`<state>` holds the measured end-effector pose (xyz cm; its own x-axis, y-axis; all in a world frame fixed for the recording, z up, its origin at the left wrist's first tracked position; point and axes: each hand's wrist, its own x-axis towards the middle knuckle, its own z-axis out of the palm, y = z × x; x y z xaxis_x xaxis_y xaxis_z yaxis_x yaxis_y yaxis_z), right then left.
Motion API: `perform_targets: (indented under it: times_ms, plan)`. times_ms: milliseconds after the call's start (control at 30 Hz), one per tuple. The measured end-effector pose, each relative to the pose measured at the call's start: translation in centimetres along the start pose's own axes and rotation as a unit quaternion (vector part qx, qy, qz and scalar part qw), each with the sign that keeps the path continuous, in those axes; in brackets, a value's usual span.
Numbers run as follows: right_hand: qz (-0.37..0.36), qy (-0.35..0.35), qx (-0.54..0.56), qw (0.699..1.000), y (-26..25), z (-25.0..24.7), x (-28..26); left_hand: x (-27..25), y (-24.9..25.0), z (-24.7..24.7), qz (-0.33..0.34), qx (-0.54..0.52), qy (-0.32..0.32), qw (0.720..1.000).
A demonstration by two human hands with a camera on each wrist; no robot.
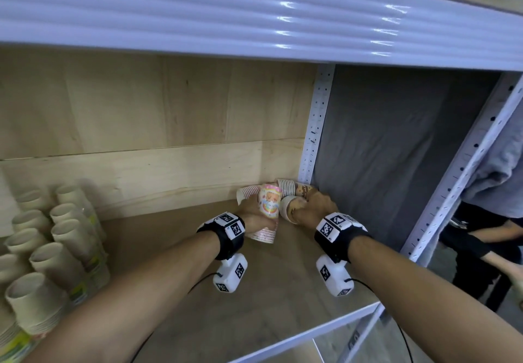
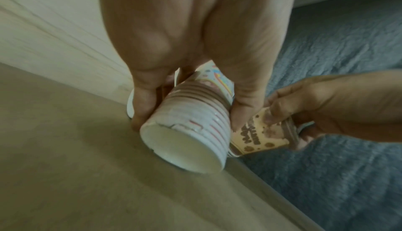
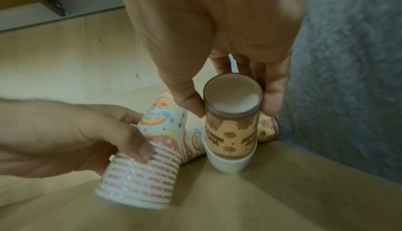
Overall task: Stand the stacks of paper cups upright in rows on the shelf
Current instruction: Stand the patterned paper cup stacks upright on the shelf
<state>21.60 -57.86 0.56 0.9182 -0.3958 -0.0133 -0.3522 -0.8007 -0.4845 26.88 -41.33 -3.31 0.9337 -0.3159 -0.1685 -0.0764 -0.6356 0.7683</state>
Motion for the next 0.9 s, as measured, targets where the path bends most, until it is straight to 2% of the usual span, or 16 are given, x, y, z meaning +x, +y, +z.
perform_targets:
  times_ms: [133, 267, 467, 667, 800, 900]
  plan:
    - [-0.027, 0.031, -0.026, 0.999, -1.6, -0.9, -0.2, -0.5, 0.0, -0.4, 0.025, -0.012, 0.023, 0.999]
    - [-0.076, 0.007, -0.040, 0.996, -2.3, -0.8, -0.2, -0.8, 0.2, -0.1, 0.036, -0.016, 0.026, 0.999]
    - [-0.108, -0.018, -0.042, 0.993, -2.0, -0.5, 0.3, -0.9, -0.9, 0.7, 0.046, -0.007, 0.028, 0.999]
    - [-0.122, -0.004, -0.022, 0.992, -1.8, -0.5, 0.7, -0.9, -0.4, -0.3, 0.080, -0.010, 0.011, 0.997]
    - [-0.126, -0.008, -0.013, 0.992, -1.8, -1.1, 0.6, -0.7, 1.1, -2.1, 0.066, 0.023, 0.011, 0.998]
    - [-0.135, -0.032, -0.010, 0.990, -1.7, -1.6, 1.0, -0.7, 2.7, -2.8, 0.087, 0.063, 0.015, 0.994]
